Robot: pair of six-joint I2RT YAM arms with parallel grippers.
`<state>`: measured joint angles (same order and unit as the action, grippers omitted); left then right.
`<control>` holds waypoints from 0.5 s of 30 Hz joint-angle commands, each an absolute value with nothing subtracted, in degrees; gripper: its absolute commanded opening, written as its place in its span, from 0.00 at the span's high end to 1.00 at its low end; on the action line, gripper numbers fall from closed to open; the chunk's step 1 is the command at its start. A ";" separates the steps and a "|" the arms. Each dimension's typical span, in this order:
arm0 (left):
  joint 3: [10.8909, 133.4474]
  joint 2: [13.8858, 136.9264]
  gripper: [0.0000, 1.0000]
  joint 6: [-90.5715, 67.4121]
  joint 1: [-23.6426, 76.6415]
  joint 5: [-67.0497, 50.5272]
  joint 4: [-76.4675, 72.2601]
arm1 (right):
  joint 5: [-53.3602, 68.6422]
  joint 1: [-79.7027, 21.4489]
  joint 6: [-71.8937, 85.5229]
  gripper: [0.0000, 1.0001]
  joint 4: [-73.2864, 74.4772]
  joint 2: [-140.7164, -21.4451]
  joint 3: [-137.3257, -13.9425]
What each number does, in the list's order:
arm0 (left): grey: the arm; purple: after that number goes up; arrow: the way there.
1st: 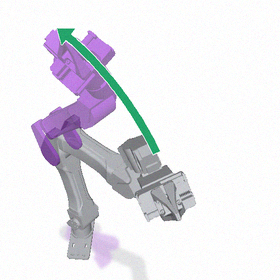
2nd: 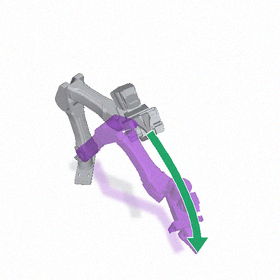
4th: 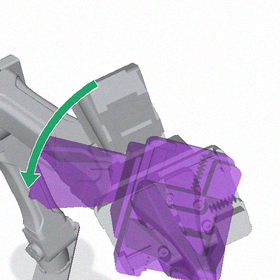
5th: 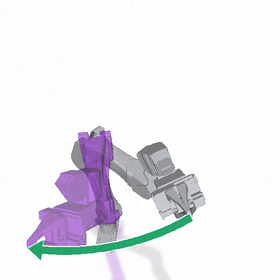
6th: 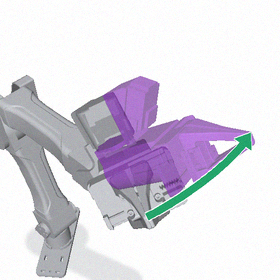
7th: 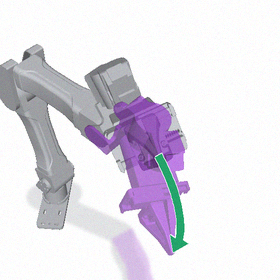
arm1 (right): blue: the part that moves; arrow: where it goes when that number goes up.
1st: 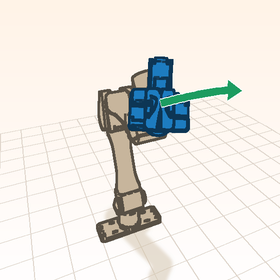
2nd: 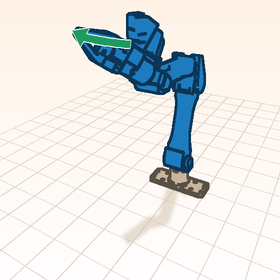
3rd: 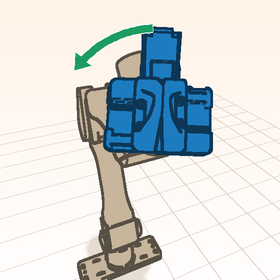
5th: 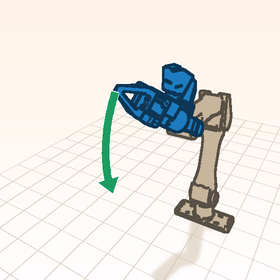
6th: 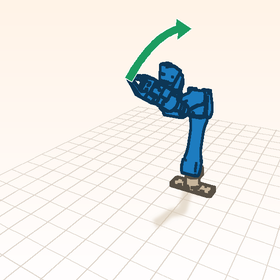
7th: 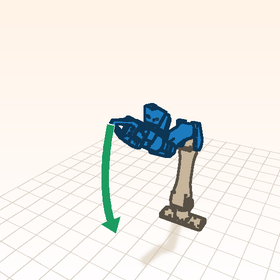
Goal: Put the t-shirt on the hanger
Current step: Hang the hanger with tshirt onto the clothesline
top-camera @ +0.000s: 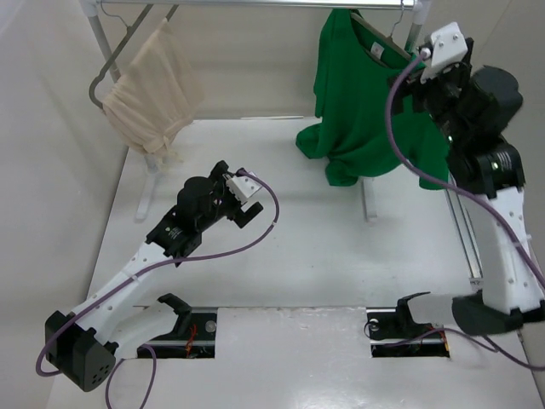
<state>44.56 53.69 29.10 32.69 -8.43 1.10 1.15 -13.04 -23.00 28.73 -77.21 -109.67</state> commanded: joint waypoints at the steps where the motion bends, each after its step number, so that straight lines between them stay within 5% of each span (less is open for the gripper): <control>1: 44.38 52.21 0.00 28.12 32.96 -9.58 -1.41 | -8.07 -17.92 -30.04 0.00 27.42 -68.57 -106.02; 7: 42.29 52.73 0.00 26.81 33.49 -10.11 -1.93 | -12.13 -24.42 -34.18 0.00 25.49 -57.68 -92.94; 15: 31.12 52.73 0.00 21.80 33.49 -8.27 -6.94 | -0.80 -27.42 -25.60 0.00 30.41 -55.03 -63.14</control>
<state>34.39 53.58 24.53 33.30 -8.73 -2.94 -5.19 -26.59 -30.55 25.63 -53.19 -72.05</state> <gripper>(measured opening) 0.997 0.996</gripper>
